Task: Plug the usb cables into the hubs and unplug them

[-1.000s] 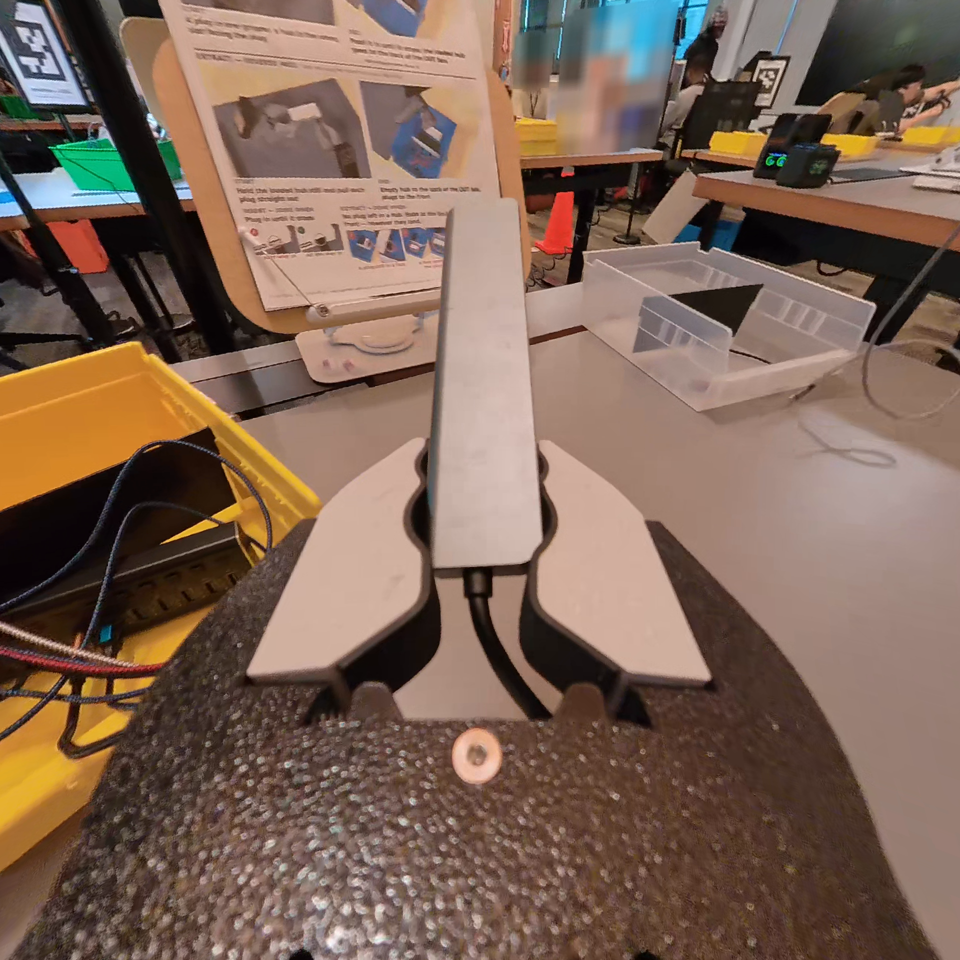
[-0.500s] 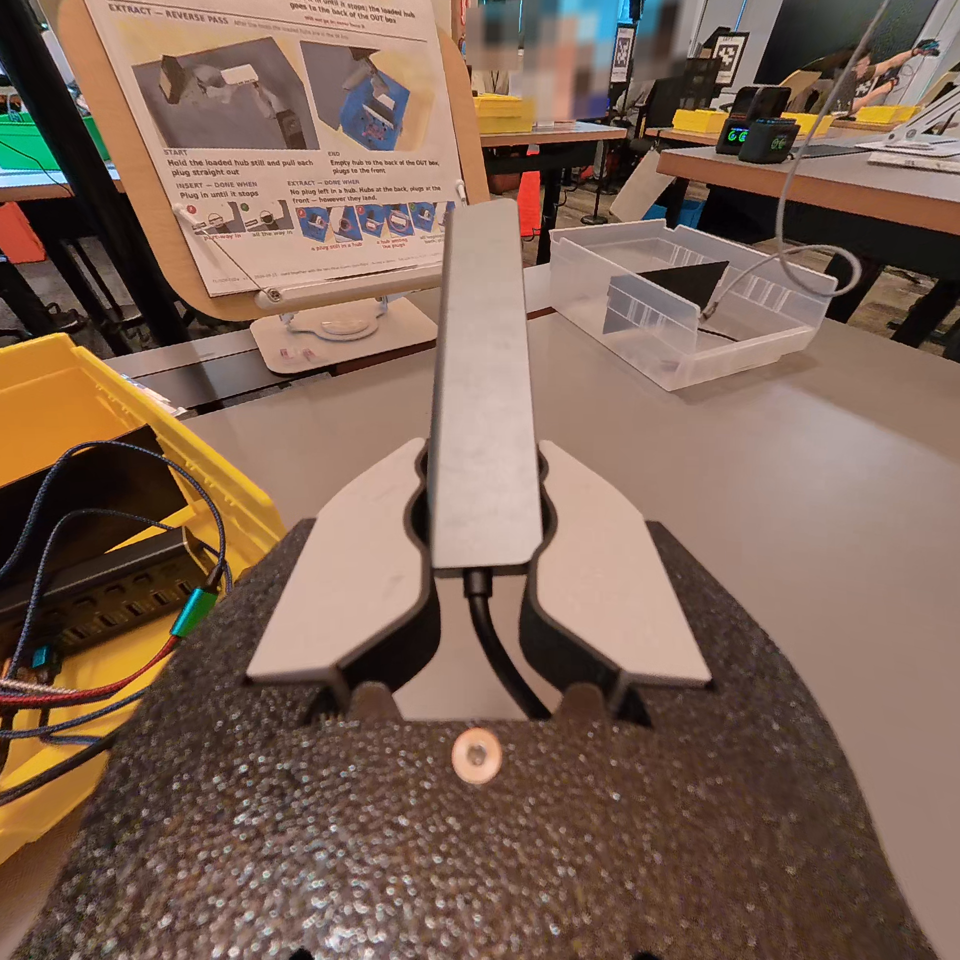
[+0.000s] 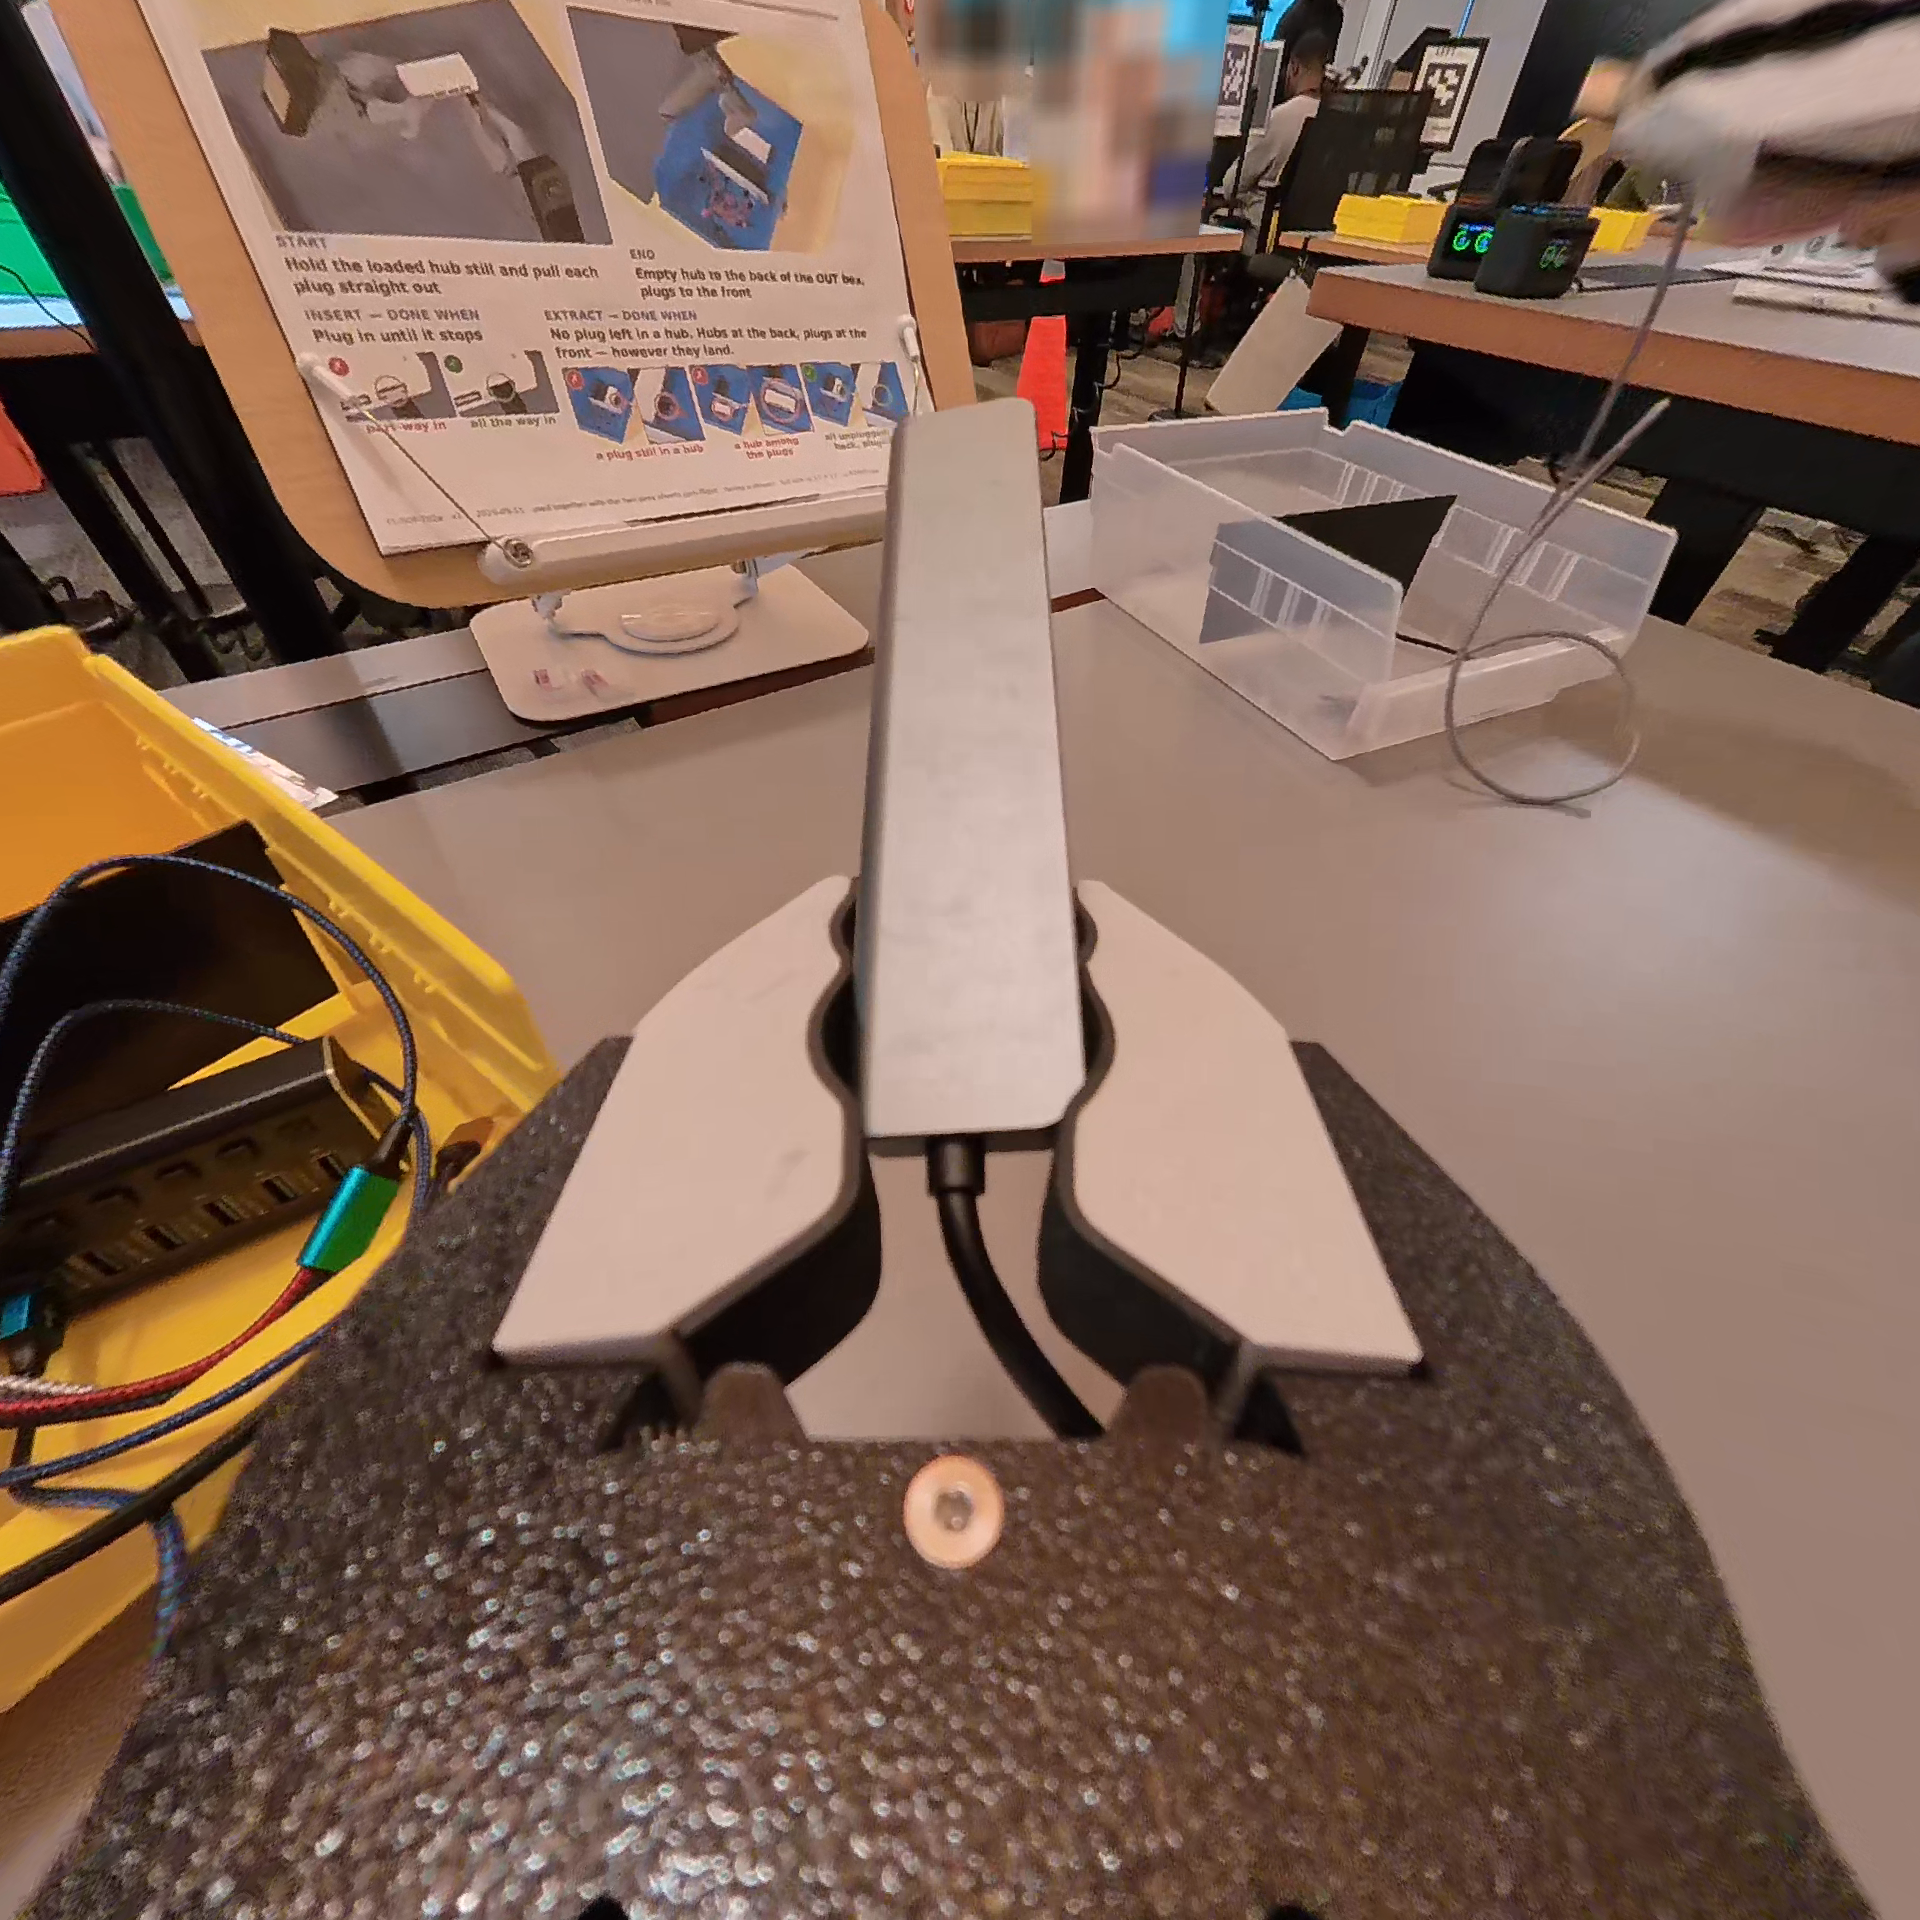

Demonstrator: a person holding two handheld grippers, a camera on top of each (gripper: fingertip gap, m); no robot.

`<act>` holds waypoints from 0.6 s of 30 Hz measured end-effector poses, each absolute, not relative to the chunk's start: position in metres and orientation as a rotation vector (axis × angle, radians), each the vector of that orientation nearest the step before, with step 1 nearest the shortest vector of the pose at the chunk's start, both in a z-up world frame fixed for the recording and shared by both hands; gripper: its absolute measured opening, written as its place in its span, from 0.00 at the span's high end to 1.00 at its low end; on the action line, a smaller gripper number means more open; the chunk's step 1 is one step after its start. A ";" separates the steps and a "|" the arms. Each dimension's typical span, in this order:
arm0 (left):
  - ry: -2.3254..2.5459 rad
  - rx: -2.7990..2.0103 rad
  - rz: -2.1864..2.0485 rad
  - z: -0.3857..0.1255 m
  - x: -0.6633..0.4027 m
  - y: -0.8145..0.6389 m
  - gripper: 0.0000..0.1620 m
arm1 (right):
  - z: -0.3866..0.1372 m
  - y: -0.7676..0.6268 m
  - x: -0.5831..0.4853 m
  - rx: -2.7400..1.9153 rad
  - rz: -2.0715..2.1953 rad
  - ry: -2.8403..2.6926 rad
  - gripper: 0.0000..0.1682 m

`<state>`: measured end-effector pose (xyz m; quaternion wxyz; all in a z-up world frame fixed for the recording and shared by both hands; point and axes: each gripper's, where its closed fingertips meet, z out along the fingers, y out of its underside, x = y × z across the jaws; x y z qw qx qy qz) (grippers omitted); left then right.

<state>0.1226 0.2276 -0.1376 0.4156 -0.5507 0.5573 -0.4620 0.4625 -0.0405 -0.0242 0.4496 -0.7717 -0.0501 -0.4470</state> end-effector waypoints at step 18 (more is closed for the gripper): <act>1.478 -1.371 -1.158 -0.151 0.131 0.209 0.80 | -0.192 -0.063 0.433 -2.640 -0.493 -0.022 0.46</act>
